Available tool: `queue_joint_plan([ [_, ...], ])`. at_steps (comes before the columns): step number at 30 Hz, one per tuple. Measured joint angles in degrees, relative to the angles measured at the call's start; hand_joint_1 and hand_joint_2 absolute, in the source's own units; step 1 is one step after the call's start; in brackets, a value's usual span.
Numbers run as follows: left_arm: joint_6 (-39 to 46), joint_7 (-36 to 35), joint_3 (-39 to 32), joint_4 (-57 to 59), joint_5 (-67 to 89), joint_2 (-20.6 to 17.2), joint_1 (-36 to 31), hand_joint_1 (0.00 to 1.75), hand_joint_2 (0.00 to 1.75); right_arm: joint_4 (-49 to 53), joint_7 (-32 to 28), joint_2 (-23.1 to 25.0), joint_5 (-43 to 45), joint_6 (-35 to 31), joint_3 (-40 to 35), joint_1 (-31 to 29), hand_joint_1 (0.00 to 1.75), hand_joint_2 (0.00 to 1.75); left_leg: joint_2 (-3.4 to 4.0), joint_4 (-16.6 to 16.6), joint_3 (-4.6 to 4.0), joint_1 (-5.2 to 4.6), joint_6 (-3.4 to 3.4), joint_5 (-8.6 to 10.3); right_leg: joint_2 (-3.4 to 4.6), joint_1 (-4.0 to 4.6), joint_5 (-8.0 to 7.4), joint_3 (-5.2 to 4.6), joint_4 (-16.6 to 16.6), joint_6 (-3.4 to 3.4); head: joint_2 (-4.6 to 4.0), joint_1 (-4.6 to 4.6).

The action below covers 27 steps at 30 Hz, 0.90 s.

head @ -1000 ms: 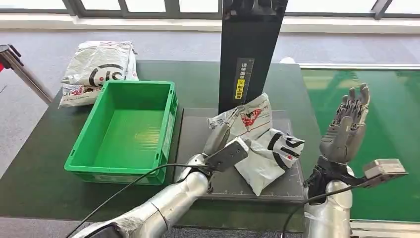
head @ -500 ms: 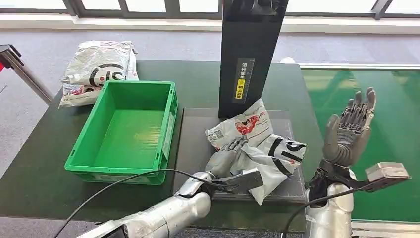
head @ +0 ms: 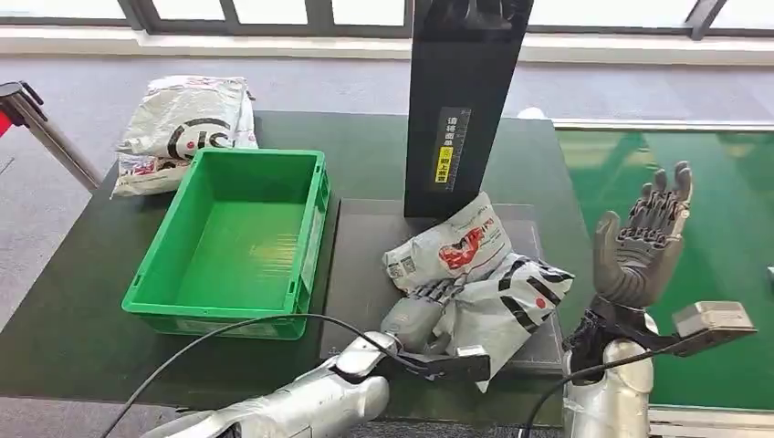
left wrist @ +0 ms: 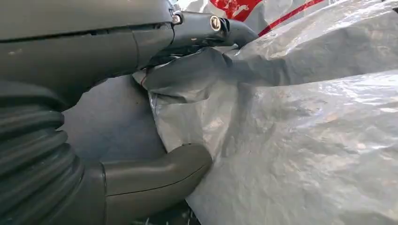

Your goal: Moved the parcel from conveyor to table for the left to box.

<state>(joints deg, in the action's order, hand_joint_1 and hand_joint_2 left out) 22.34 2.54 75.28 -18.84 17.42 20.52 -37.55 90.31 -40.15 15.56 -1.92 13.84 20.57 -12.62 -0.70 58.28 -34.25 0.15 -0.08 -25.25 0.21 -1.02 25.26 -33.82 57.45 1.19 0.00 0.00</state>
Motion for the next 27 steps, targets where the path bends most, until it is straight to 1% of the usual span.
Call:
queue_joint_plan([
  [8,-0.04,-0.44,1.35,0.26,0.50,0.00,-0.70,1.75,1.75,0.00,0.00,0.00,-0.63,-0.33,0.00,0.03,0.00,1.75,0.00,0.00,0.27,0.00,0.01,-0.01,0.00,0.00,0.03,0.29,-0.03,0.03,0.00,0.00],
  [17,1.34,-1.36,1.40,0.28,0.85,0.00,-1.03,1.75,1.75,0.00,0.00,-0.02,-1.11,-1.20,0.00,0.33,0.00,1.75,0.02,-0.01,0.33,0.00,0.00,-0.01,0.01,0.01,0.03,0.33,-0.03,0.02,0.00,0.00],
  [19,4.09,-1.77,1.40,0.50,0.98,0.00,-0.73,1.75,1.75,0.00,0.00,-0.02,-1.18,-1.48,0.00,0.63,0.00,1.75,0.02,-0.01,0.32,0.00,-0.01,-0.01,0.02,0.01,0.03,0.30,-0.02,0.02,0.00,0.00],
  [24,14.67,-2.19,0.96,1.60,2.54,0.00,-0.20,1.75,1.75,0.00,0.02,-0.02,-1.27,-3.08,0.00,1.07,0.00,1.75,0.05,-0.01,0.24,0.00,-0.01,-0.01,0.04,0.00,0.02,0.19,-0.02,0.01,0.00,0.00],
  [25,15.98,-2.74,0.04,1.68,5.57,-0.02,-0.19,1.75,1.75,0.00,0.02,-0.02,-1.27,-3.41,0.00,1.19,0.00,1.75,0.06,-0.01,0.22,0.00,-0.02,0.00,0.04,0.00,0.02,0.16,-0.02,0.01,0.00,0.00],
  [26,16.92,-4.16,-2.29,1.26,11.88,-0.09,0.06,1.75,1.75,0.00,0.02,-0.02,-1.25,-3.76,0.00,1.34,0.00,1.75,0.05,-0.01,0.20,0.00,-0.02,0.00,0.03,0.00,0.02,0.16,-0.02,0.01,0.00,0.00],
  [27,17.38,-5.36,-6.20,0.12,21.29,-0.37,0.56,1.75,1.75,0.00,0.02,-0.02,-1.25,-4.15,0.00,1.48,0.00,1.75,0.04,-0.01,0.19,0.00,-0.02,0.00,0.03,0.00,0.02,0.16,-0.01,0.01,0.00,0.00],
])
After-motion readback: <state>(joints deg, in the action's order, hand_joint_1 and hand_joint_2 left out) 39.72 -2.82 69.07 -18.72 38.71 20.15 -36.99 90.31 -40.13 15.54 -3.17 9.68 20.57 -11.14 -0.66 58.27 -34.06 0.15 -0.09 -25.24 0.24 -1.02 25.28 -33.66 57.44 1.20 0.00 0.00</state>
